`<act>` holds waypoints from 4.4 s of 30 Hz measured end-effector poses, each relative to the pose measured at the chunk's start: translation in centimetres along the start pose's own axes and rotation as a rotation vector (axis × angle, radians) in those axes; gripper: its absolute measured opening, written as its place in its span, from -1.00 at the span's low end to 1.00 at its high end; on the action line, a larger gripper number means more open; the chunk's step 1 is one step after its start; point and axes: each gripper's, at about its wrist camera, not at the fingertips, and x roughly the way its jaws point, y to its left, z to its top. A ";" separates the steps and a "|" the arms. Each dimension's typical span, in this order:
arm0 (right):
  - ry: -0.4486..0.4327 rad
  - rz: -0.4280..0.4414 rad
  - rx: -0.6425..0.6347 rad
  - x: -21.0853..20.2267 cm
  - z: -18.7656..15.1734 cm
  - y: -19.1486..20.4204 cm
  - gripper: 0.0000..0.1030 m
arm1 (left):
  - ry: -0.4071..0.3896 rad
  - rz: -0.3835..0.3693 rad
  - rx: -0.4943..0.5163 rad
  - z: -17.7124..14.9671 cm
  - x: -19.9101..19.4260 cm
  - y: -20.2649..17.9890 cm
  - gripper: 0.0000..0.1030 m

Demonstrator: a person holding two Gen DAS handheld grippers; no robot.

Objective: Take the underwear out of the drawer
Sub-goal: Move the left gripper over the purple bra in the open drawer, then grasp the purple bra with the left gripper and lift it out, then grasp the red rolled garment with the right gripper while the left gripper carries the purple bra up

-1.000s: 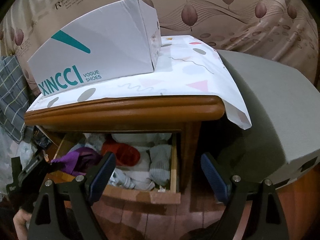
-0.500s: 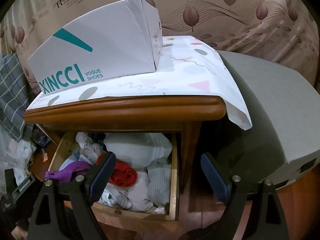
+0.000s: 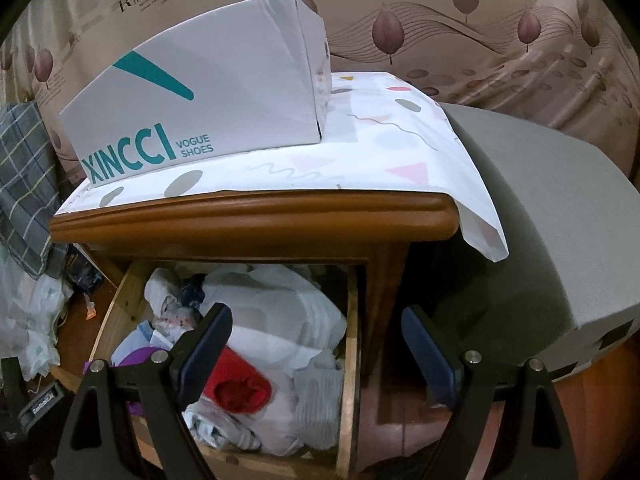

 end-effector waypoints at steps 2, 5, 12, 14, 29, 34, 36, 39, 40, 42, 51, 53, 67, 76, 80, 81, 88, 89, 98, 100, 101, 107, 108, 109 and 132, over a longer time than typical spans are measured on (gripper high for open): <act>0.000 0.003 0.001 -0.1 0.0 0.0 0.72 | 0.010 0.007 0.007 0.1 0.0 -0.2 1.00; 0.002 0.004 0.002 0.0 0.0 0.0 0.72 | -0.010 0.053 0.068 0.3 -0.3 -1.2 1.00; 0.008 0.004 -0.003 0.0 -0.1 0.2 0.73 | -0.057 0.162 0.215 0.2 -2.0 -3.3 0.91; 0.007 0.007 -0.001 0.0 -0.1 0.1 0.73 | -0.094 0.177 0.308 -0.2 -3.3 -4.5 0.91; 0.014 0.004 -0.006 -0.1 0.0 0.3 0.72 | -0.116 0.200 1.086 -2.3 -5.2 -14.5 0.94; 0.029 0.000 -0.005 0.3 0.0 0.2 0.72 | 0.010 0.208 1.168 -1.8 -2.7 -15.1 0.94; 0.036 0.000 -0.003 0.4 -0.1 0.1 0.73 | 0.041 0.209 1.167 -1.5 -1.8 -14.9 0.94; 0.040 -0.003 -0.005 0.5 -0.1 0.2 0.72 | 0.091 0.220 1.164 -0.9 -0.3 -14.6 0.94; 0.041 -0.007 -0.008 0.5 -0.1 0.2 0.72 | 0.118 0.219 1.170 -0.8 0.3 -14.6 0.94; 0.045 -0.017 -0.018 0.7 0.0 0.3 0.73 | 0.141 0.241 1.196 -0.8 1.2 -14.5 0.93; 0.046 -0.049 0.016 0.7 0.2 -0.6 0.72 | 0.197 0.269 1.223 -0.6 4.2 -14.7 0.92; 0.051 -0.049 0.024 0.8 0.2 -0.8 0.73 | 0.207 0.280 1.207 -0.2 4.9 -14.6 0.89; 0.088 -0.046 -0.017 1.7 -0.2 0.1 0.73 | 0.300 0.323 1.145 0.8 8.0 -14.1 0.58; 0.092 -0.043 -0.005 1.8 -0.2 -0.1 0.72 | 0.301 0.403 1.125 0.9 9.2 -13.8 -0.12; 0.092 -0.043 -0.004 1.8 -0.1 -0.1 0.72 | 0.278 0.424 1.132 1.1 9.0 -13.5 -0.35; 0.093 -0.043 -0.005 1.8 -0.1 -0.1 0.72 | 0.268 0.429 1.128 1.2 8.9 -13.4 -0.43; 0.117 -0.019 -0.030 2.1 -0.3 0.4 0.72 | 0.219 0.406 1.099 1.5 7.6 -13.0 -0.60; 0.125 -0.009 -0.041 2.2 -0.5 0.6 0.73 | 0.210 0.402 1.097 1.6 7.3 -13.0 -0.60; 0.187 0.049 -0.130 3.3 -1.6 2.9 0.72 | 0.124 0.307 1.055 2.8 3.7 -13.6 -0.64; 0.199 0.055 -0.140 3.5 -1.9 3.1 0.72 | 0.092 0.280 1.039 2.8 2.8 -13.7 -0.64; 0.206 0.056 -0.147 3.7 -2.0 3.2 0.73 | 0.075 0.272 1.037 2.8 2.4 -13.7 -0.64; 0.247 0.091 -0.193 4.3 -2.7 4.3 0.73 | -0.037 0.223 0.992 3.4 0.7 -13.1 -0.64; 0.255 0.098 -0.216 4.4 -2.9 4.6 0.73 | -0.044 0.220 0.986 3.5 0.5 -13.0 -0.64; 0.266 0.107 -0.233 4.4 -3.1 4.9 0.73 | -0.051 0.217 0.982 3.7 0.3 -12.9 -0.64; 0.632 0.062 -0.491 13.2 -4.9 12.7 0.72 | -0.092 0.186 0.851 5.9 -0.9 -12.1 -0.64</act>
